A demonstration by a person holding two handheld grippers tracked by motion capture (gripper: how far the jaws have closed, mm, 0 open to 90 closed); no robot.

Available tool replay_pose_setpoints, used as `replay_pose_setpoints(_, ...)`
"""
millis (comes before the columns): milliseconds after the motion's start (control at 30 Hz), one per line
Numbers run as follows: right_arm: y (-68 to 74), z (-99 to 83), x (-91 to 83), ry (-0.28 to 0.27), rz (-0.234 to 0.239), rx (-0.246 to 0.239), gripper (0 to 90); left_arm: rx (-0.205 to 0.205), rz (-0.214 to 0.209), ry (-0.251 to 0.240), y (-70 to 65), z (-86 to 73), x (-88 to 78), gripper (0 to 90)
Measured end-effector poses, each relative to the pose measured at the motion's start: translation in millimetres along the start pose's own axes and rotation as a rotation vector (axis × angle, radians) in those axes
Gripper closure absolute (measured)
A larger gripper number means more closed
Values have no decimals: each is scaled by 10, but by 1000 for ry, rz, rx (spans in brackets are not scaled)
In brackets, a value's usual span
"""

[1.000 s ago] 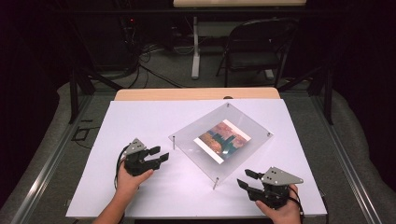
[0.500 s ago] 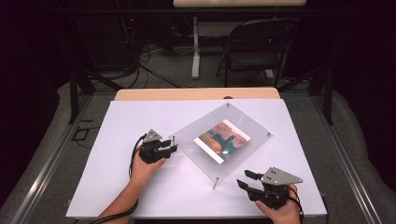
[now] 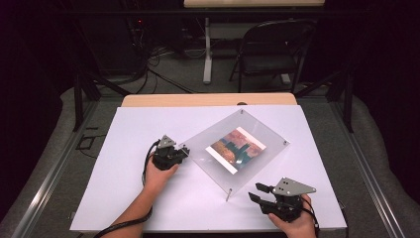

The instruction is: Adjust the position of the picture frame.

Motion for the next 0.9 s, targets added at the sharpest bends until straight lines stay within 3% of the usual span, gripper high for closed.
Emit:
replay_pose_setpoints(167,26,-13,34,9,16,1,581,13,14,15,-10,11,-4,838)
replay_pose_setpoints(233,33,-20,43,15,25,1,587,-9,1,17,-14,16,-10,838)
replay_pose_setpoints(333,40,-26,50,20,32,5,592,-12,2,22,-16,24,-19,835)
replay_pose_setpoints(600,88,-33,64,25,78,24,618,-28,-32,31,-70,103,-90,830)
replay_pose_setpoints(667,110,-26,65,22,94,32,620,-30,-58,24,-114,167,-146,830)
replay_pose_setpoints(900,188,4,134,20,112,26,617,-36,-77,32,-207,235,-203,828)
Point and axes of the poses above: each handheld gripper's, and its own axes: x roughly forward along the jaws, z roughly out of its top, y roughly to its left, the point moved 7 cm from there along x, roughly forward along the jaws, and after that the axes turned 10 degrees about -x, right-handed, at the moved point
